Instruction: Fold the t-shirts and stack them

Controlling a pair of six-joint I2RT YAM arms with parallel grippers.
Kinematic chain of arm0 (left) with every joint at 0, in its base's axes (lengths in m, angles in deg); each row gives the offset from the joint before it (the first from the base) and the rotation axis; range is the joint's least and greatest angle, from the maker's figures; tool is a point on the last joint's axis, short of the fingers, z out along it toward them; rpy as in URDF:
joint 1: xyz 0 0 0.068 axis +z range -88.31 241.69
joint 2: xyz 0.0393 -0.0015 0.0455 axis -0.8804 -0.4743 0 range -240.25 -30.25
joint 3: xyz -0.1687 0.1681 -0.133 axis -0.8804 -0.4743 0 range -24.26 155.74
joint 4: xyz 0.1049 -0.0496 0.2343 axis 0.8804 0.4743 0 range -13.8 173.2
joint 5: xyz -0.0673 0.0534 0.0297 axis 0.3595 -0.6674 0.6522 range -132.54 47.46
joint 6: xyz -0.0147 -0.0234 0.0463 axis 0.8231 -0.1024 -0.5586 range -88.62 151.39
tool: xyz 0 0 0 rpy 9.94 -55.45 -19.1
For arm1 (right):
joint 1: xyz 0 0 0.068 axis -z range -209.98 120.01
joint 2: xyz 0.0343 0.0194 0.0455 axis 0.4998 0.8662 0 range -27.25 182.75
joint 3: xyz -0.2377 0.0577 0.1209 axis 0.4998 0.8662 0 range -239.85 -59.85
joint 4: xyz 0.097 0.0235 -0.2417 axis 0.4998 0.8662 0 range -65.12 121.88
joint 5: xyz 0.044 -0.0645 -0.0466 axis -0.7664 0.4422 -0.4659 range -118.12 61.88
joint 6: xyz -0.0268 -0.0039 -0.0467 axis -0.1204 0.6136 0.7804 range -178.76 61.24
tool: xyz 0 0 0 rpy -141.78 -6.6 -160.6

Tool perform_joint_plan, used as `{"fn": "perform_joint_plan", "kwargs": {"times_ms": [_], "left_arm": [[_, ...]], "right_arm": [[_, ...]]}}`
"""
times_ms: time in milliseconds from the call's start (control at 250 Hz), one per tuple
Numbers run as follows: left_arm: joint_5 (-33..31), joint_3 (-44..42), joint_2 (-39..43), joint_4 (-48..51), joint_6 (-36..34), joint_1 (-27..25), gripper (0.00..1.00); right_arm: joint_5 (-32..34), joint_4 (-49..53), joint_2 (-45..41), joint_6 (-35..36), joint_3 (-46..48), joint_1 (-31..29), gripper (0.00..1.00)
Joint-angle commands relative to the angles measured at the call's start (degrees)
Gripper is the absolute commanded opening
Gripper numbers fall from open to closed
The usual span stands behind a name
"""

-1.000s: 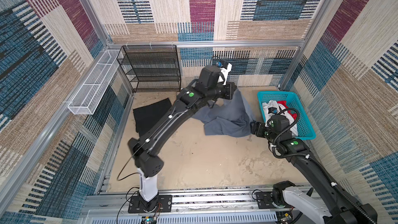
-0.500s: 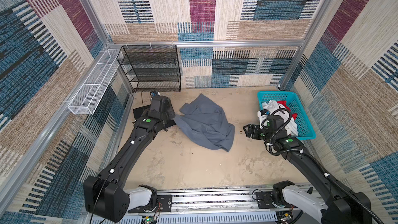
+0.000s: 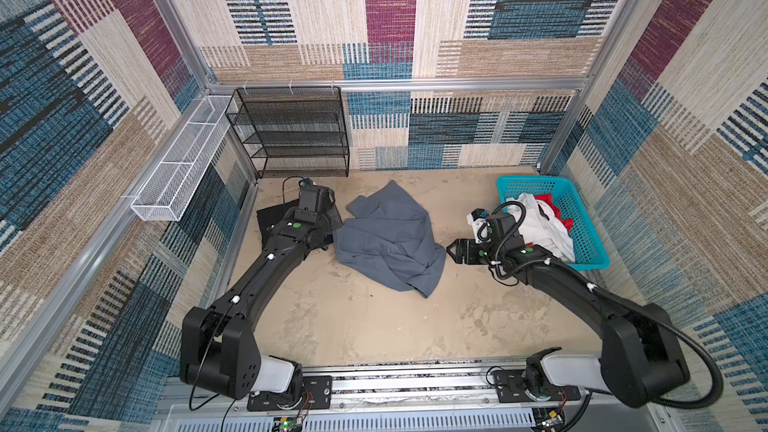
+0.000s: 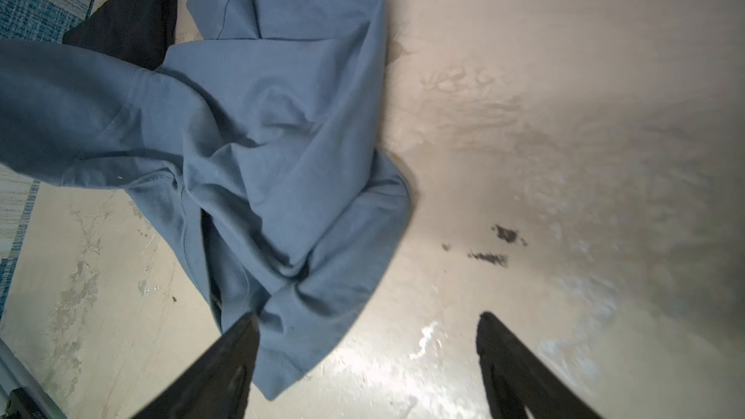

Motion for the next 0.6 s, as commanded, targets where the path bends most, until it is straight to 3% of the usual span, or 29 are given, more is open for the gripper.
{"fn": "perform_joint_plan", "kwargs": {"times_ms": [0, 204, 384, 476, 596], "left_arm": [[1.63, -2.24, 3.39, 0.55, 1.64, 0.11, 0.0], [4.85, -7.7, 11.2, 3.04, 2.63, 0.06, 0.0], [5.11, -11.41, 16.54, 4.63, 2.58, 0.06, 0.0], [5.94, -12.26, 17.69, 4.48, 2.4, 0.06, 0.0], [6.44, -12.45, 17.53, 4.89, 1.96, 0.09, 0.0]], "right_arm": [[2.49, -6.34, 9.21, 0.4, -8.0, -1.13, 0.85], [5.39, -5.15, 29.97, 2.7, -27.66, -1.14, 0.86], [4.24, -3.68, 41.49, 3.2, -38.8, -1.23, 0.81], [2.87, -2.74, 45.33, 3.47, -42.39, -1.22, 0.73], [0.15, -1.77, 48.41, 3.27, -46.12, -1.3, 0.53]]}}
